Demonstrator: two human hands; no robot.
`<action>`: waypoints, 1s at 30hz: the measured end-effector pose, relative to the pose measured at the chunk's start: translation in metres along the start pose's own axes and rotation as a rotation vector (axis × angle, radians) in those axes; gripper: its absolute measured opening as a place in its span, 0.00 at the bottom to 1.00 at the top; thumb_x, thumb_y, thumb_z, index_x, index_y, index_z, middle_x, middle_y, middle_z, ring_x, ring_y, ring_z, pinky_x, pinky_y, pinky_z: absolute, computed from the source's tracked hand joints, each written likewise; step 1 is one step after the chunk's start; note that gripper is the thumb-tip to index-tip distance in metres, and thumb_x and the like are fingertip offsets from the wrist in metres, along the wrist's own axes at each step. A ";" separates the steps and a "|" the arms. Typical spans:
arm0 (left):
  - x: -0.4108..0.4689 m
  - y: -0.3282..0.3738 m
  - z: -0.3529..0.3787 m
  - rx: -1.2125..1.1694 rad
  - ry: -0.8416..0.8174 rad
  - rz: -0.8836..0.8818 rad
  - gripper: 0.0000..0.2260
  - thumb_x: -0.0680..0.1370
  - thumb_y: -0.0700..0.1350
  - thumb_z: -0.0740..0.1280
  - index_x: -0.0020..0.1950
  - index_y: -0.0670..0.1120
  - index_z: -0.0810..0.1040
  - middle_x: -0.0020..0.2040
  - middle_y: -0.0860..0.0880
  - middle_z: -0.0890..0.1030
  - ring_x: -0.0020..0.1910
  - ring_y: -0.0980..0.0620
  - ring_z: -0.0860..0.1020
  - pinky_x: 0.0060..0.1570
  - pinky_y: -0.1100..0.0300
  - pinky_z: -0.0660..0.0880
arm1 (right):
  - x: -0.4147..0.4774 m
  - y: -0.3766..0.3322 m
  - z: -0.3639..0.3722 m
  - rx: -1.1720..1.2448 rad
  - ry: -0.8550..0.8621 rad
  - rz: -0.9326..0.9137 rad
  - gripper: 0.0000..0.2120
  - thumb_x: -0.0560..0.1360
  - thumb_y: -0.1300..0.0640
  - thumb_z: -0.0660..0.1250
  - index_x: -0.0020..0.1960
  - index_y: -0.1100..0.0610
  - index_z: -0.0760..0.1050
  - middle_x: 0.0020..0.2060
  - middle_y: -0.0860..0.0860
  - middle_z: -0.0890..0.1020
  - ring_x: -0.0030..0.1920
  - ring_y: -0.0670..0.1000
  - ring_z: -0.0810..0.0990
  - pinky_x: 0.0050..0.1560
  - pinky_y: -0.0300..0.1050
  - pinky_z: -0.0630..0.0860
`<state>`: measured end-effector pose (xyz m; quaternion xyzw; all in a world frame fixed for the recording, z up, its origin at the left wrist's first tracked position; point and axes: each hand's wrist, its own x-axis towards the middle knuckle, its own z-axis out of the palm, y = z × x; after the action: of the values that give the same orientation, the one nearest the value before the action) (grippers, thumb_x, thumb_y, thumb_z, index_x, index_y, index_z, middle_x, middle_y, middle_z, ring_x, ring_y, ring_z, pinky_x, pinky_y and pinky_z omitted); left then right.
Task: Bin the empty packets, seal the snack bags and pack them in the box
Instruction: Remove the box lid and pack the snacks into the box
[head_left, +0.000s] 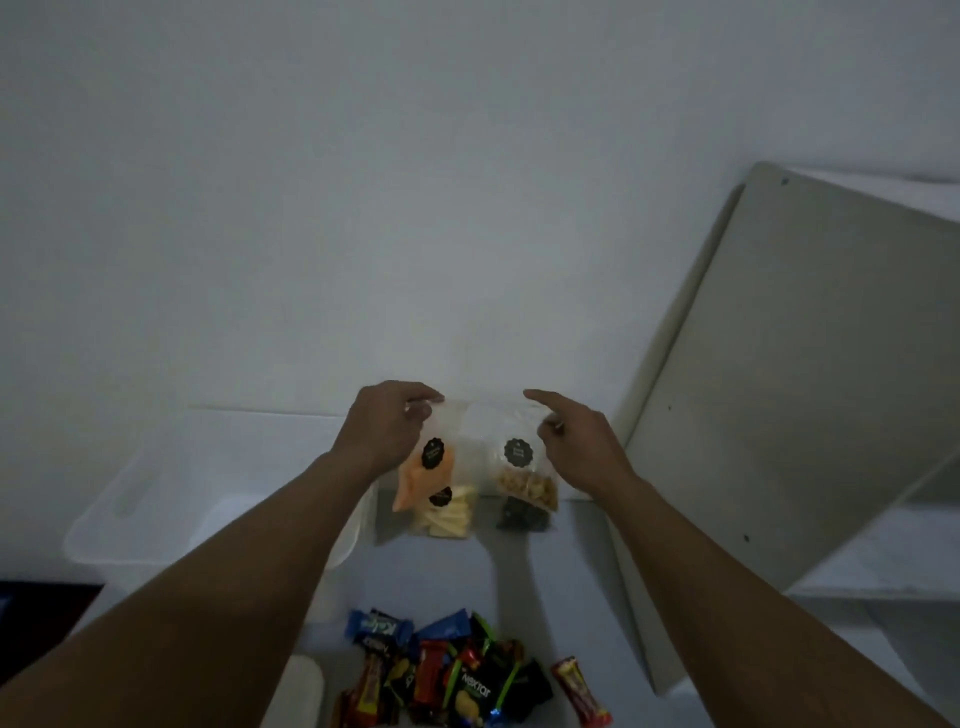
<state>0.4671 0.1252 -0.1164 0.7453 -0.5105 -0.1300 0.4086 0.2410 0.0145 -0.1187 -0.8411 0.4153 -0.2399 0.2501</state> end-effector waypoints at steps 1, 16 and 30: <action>0.001 0.003 -0.014 0.008 0.000 0.014 0.10 0.79 0.37 0.65 0.53 0.47 0.85 0.46 0.48 0.83 0.39 0.55 0.79 0.43 0.60 0.76 | 0.002 -0.013 -0.003 0.002 0.003 -0.013 0.23 0.79 0.64 0.61 0.69 0.44 0.74 0.43 0.49 0.82 0.38 0.49 0.81 0.46 0.41 0.78; 0.013 -0.063 -0.188 0.009 0.024 0.036 0.13 0.79 0.41 0.65 0.56 0.56 0.84 0.54 0.49 0.83 0.42 0.53 0.84 0.42 0.60 0.77 | 0.028 -0.183 0.051 -0.076 0.043 -0.138 0.26 0.77 0.68 0.59 0.67 0.43 0.74 0.42 0.45 0.79 0.43 0.47 0.79 0.48 0.42 0.78; 0.010 -0.172 -0.213 0.208 -0.023 -0.007 0.11 0.80 0.44 0.64 0.52 0.58 0.83 0.51 0.52 0.84 0.45 0.53 0.83 0.52 0.57 0.76 | 0.040 -0.204 0.190 -0.126 -0.049 -0.084 0.15 0.79 0.62 0.59 0.59 0.48 0.77 0.48 0.52 0.83 0.48 0.54 0.80 0.48 0.44 0.75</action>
<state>0.7143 0.2428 -0.1078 0.7839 -0.5234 -0.0860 0.3226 0.4969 0.1314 -0.1290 -0.8775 0.3876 -0.2029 0.1964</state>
